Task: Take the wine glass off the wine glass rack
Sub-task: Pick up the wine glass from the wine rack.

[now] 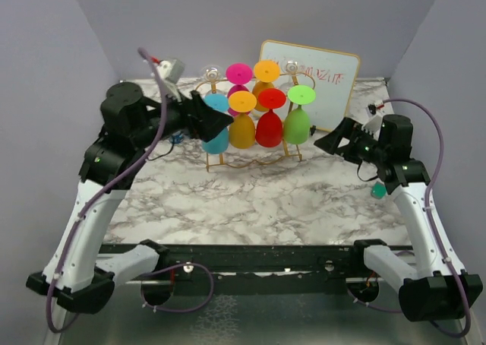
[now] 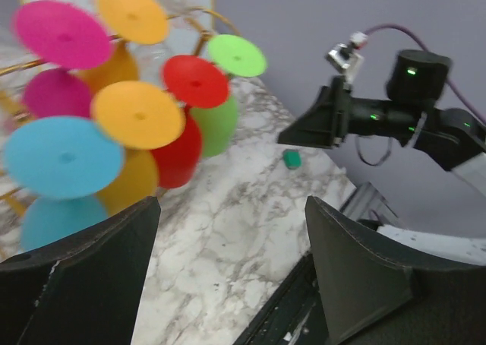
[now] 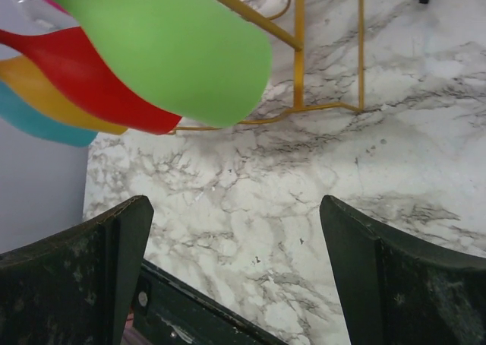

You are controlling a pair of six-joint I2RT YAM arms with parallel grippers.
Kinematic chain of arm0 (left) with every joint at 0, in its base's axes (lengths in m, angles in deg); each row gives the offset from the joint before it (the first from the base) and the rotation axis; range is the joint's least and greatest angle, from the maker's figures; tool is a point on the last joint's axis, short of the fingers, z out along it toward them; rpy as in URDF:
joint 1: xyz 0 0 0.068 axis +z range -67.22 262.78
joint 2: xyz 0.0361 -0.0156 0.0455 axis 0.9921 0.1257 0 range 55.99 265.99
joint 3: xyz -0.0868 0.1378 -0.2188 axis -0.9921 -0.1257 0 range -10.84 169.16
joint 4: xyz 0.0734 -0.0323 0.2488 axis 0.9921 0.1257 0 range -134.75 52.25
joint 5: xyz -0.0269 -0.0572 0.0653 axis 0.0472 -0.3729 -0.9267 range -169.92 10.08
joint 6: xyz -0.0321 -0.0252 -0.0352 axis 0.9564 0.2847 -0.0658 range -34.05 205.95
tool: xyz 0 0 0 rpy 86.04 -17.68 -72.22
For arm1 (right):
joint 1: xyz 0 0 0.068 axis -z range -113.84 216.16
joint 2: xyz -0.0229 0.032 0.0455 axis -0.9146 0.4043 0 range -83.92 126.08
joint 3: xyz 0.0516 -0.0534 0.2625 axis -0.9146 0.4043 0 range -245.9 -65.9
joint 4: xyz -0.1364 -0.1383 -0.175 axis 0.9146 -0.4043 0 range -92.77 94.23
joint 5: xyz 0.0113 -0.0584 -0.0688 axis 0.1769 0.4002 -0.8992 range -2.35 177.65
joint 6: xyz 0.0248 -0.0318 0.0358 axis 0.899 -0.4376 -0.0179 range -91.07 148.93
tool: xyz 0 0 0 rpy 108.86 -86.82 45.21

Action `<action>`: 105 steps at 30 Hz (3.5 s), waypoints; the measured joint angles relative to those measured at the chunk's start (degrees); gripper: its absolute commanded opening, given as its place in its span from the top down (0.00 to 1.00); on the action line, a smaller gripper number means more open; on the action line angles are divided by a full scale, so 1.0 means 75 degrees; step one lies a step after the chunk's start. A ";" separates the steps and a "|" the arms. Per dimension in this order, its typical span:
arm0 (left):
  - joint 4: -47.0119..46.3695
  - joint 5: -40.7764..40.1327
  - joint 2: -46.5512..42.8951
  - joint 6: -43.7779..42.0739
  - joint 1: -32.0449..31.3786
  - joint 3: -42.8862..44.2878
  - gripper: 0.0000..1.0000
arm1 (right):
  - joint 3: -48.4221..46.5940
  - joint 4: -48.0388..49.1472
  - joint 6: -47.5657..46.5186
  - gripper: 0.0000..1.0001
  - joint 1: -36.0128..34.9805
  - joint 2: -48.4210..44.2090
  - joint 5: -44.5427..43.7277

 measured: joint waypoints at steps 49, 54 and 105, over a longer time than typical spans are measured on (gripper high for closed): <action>-0.0498 -0.5164 0.3019 -0.1279 -0.5033 0.2154 0.01 | -0.2221 0.2209 0.3025 0.23 0.0006 0.2235 0.1501; -0.0548 -0.5313 0.2876 -0.1253 -0.5033 0.2005 0.01 | -0.2387 0.2253 0.3028 0.21 0.0006 0.2343 0.1629; -0.0612 -0.5852 0.2795 -0.1046 -0.4925 0.1568 0.01 | -0.2049 0.3585 0.4989 1.00 0.0009 0.2731 0.2294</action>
